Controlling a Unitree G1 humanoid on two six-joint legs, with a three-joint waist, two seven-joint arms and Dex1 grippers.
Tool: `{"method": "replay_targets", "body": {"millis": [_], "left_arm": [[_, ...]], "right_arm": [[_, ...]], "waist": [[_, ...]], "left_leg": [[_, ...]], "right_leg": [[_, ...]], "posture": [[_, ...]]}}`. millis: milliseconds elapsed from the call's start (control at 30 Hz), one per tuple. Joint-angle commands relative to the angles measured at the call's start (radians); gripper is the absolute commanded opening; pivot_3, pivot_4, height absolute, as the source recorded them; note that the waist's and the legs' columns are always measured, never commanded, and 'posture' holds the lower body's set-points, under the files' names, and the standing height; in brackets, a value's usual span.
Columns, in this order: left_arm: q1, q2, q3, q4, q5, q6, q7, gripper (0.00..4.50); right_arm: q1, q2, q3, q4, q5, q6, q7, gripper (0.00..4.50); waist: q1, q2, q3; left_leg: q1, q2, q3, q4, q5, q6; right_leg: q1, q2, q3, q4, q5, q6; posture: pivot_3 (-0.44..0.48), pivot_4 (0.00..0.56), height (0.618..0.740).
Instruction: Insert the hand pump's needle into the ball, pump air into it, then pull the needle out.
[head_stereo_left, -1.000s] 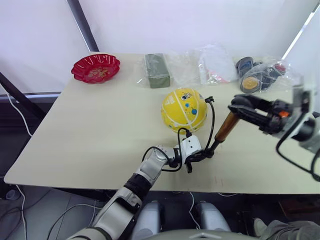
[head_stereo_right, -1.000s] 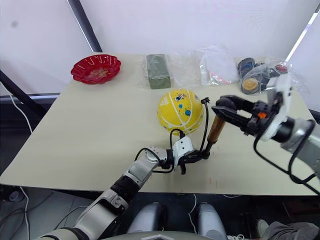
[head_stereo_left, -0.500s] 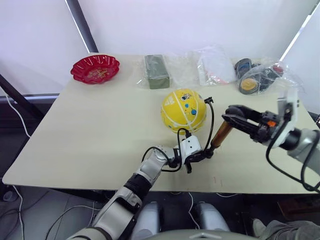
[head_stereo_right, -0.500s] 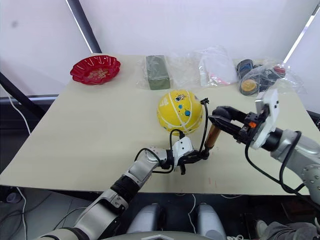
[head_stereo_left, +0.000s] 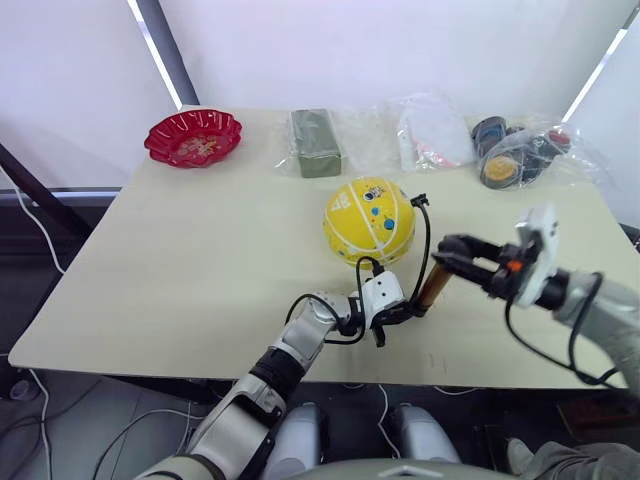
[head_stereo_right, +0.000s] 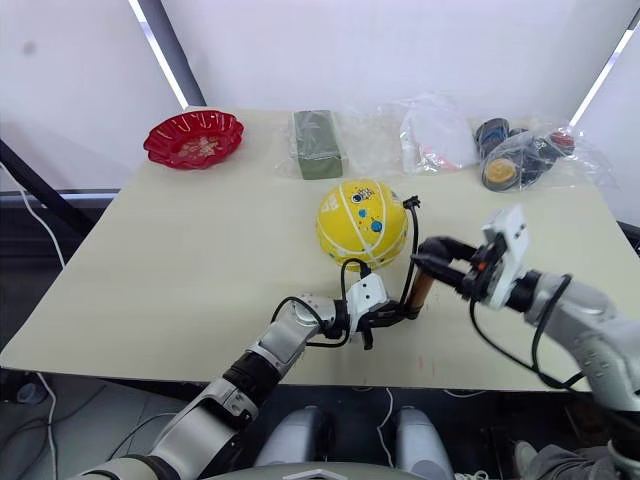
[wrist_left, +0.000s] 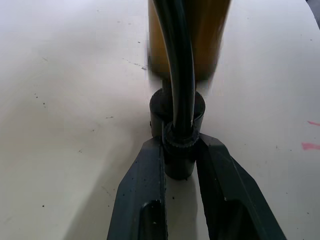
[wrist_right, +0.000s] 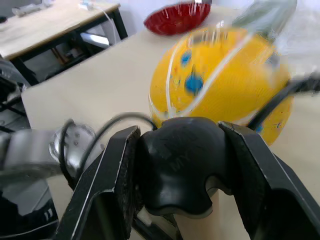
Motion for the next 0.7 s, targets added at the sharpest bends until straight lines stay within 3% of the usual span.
{"method": "replay_targets", "body": {"millis": [33,133,233,533,700], "left_arm": [[0.042,0.026,-0.017,0.061,0.03,0.044,-0.008,0.36],[0.041,0.027,-0.018,0.063,0.031,0.04,-0.012,0.36],[0.042,0.025,-0.018,0.064,0.031,0.04,-0.012,0.36],[0.047,0.02,-0.021,0.054,0.032,0.047,-0.006,0.36],[0.048,0.019,-0.021,0.047,0.032,0.051,-0.002,0.36]], "right_arm": [[-0.069,-0.079,-0.178,-0.068,0.158,0.039,-0.052,1.97],[-0.099,-0.14,-0.224,-0.061,0.237,0.088,-0.091,1.97],[-0.077,-0.138,-0.181,-0.062,0.228,0.113,-0.12,1.97],[0.121,0.051,0.132,0.019,-0.094,-0.004,-0.04,1.97],[0.186,0.105,0.225,0.1,-0.268,-0.123,0.047,1.97]], "waist": [[0.003,-0.001,0.001],[0.005,-0.001,0.001],[0.005,-0.002,0.001],[0.003,-0.007,-0.004],[0.001,-0.009,-0.007]], "left_leg": [[0.0,0.0,-0.001,0.0,0.0,0.0],[-0.002,0.0,-0.002,0.0,0.0,0.0],[-0.002,0.0,-0.001,0.0,0.0,0.0],[0.001,0.001,-0.001,0.0,0.0,0.0],[0.003,0.001,0.0,0.0,0.0,0.0]], "right_leg": [[0.0,0.0,0.0,-0.001,0.0,0.0],[0.0,0.001,0.0,-0.001,0.0,0.0],[-0.001,0.0,0.001,-0.001,0.0,0.0],[0.001,0.002,0.001,-0.001,0.0,0.0],[0.002,0.002,-0.002,-0.001,0.0,0.0]], "posture": [[0.0,0.15,0.74],[0.0,0.15,0.74],[0.0,0.15,0.74],[0.0,0.15,0.74],[0.0,0.15,0.74]]}}
